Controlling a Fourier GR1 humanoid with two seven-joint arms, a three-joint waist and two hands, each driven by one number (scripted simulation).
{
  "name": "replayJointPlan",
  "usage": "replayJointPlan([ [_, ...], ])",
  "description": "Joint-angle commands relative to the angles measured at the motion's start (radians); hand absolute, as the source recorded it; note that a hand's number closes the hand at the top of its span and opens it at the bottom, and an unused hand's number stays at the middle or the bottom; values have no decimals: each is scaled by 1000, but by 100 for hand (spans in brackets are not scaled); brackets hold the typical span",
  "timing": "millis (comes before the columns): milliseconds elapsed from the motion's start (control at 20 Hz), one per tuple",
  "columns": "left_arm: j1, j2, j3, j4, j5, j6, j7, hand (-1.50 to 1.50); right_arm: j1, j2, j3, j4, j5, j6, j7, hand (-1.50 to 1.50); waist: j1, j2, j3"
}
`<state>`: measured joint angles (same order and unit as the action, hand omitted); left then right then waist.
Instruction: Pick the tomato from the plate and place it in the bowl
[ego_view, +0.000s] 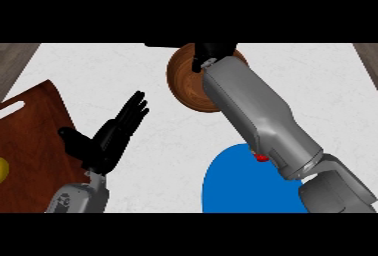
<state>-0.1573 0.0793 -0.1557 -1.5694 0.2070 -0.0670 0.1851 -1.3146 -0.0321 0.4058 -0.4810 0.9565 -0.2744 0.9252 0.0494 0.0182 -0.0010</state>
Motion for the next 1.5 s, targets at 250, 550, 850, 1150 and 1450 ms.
replayJointPlan([
  [250,-17,-18,-9,23,-21,4,-22,0,21,-12,-171,201,-96,-156,-104,-150,11,7,1],
  [550,-10,-9,-4,9,-8,-12,-9,0,74,-2,-282,127,-193,-378,-264,-150,9,6,3],
  [850,-26,-11,17,35,-14,11,-3,0,160,31,-343,-136,-302,-689,-498,-150,-23,-8,5],
  [1150,56,-10,12,15,-1,-5,-22,0,352,32,-150,-469,-470,-719,-604,-150,-40,-32,3],
  [1450,76,-6,27,-7,-21,25,-28,0,611,32,132,-806,-416,-842,-523,-150,-76,-44,1],
])
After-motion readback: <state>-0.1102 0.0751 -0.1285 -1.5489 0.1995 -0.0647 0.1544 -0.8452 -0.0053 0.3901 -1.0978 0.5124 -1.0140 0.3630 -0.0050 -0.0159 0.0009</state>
